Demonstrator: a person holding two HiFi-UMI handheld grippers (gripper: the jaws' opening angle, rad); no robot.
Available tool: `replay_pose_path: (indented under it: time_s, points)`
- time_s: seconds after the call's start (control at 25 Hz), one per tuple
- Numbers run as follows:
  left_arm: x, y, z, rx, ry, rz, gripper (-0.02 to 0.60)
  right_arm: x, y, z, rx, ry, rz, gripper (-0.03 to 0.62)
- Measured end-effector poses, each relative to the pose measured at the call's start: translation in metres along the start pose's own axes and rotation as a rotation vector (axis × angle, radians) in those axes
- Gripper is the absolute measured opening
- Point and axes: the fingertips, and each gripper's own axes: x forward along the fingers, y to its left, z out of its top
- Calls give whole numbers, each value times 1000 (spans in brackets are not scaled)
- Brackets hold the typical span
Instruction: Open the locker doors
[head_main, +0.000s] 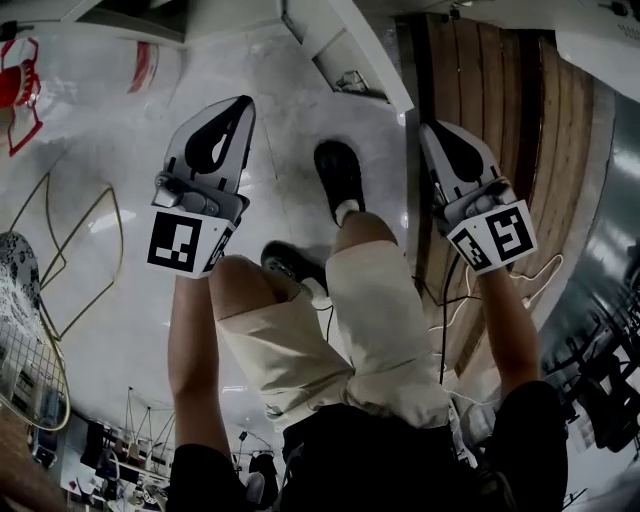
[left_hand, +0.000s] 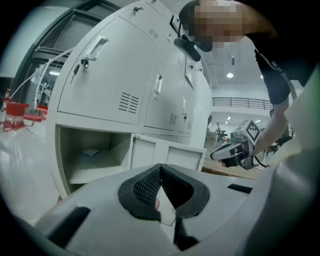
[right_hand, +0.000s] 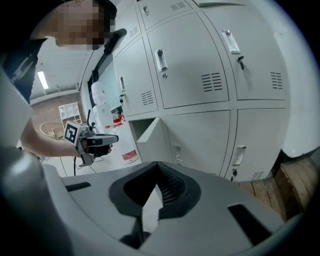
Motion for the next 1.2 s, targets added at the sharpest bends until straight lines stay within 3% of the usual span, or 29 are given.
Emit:
replay_pose_path:
  time_s: [0.4,0.72,1.2]
  points:
    - [-34,-42,156,-92,9,2,18,-61,36,133,-20,-25,-3,5]
    - [-70,-82,295,-104,-14,-29,18,-117,76,246,-2,-74,-21,5]
    - [-154,-135,473,-81,-128,30,18,-221,157,403,7,-215,-38,5]
